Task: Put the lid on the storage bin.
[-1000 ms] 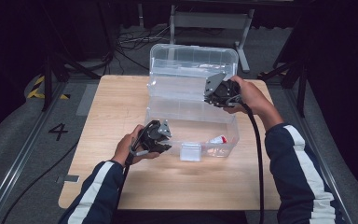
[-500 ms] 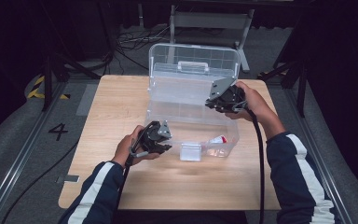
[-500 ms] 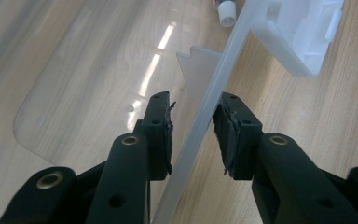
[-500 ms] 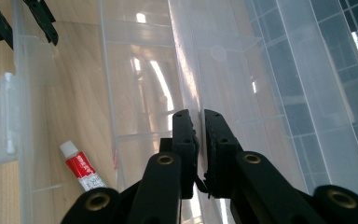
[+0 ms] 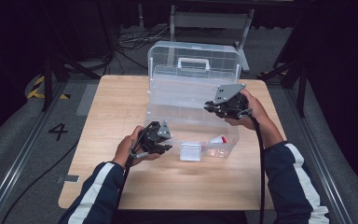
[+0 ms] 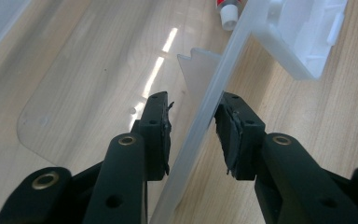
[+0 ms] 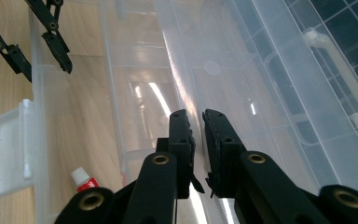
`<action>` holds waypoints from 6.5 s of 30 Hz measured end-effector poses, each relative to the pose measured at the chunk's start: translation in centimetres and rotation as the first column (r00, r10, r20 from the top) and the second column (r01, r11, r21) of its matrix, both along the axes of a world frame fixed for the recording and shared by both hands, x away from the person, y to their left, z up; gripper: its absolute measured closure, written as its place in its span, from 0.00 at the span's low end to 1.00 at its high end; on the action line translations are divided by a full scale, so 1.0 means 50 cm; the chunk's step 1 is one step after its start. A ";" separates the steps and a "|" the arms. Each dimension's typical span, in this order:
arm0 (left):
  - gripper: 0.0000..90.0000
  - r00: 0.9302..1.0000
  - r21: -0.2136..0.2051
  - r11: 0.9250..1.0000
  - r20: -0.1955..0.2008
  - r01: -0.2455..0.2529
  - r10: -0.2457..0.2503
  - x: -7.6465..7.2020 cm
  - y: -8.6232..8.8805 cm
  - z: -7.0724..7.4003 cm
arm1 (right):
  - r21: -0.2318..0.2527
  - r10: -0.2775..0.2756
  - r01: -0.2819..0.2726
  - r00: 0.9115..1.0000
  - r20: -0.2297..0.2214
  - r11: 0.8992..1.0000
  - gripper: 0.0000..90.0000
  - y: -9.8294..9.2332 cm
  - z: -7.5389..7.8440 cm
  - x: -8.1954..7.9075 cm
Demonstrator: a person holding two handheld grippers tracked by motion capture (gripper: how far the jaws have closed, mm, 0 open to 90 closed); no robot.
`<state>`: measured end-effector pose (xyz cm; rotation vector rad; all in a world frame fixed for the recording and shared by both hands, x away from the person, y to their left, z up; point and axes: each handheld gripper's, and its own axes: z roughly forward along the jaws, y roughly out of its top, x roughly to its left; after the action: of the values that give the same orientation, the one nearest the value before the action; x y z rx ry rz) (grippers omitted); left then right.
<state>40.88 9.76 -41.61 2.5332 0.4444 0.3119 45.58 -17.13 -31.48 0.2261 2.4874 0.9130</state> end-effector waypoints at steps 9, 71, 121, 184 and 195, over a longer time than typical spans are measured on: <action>0.72 1.000 -0.004 1.000 0.005 0.008 -0.008 0.000 0.001 -0.001 | 0.088 -0.002 0.003 1.000 -0.013 0.996 0.89 -0.014 -0.019 -0.015; 0.54 0.977 -0.299 0.945 0.122 -0.130 0.173 -0.022 0.173 0.095 | 0.118 0.008 -0.005 1.000 -0.029 0.993 0.89 -0.027 -0.040 -0.045; 1.00 0.913 -0.529 0.810 0.146 -0.252 0.380 0.120 0.162 0.167 | 0.075 0.025 -0.023 0.999 -0.027 0.997 0.88 -0.022 -0.053 -0.065; 1.00 0.946 -0.468 0.870 0.179 -0.158 0.269 0.063 0.164 0.150 | 0.128 -0.093 0.096 0.995 -0.033 0.987 0.92 -0.171 -0.060 -0.135; 1.00 0.951 -0.434 0.889 0.183 -0.149 0.249 0.052 0.164 0.141 | 0.127 -0.106 0.110 0.994 -0.039 0.986 0.92 -0.187 -0.060 -0.145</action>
<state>43.46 17.98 -34.57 2.0081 0.6105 0.5284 38.35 -26.46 -34.49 0.4172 2.4208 1.0322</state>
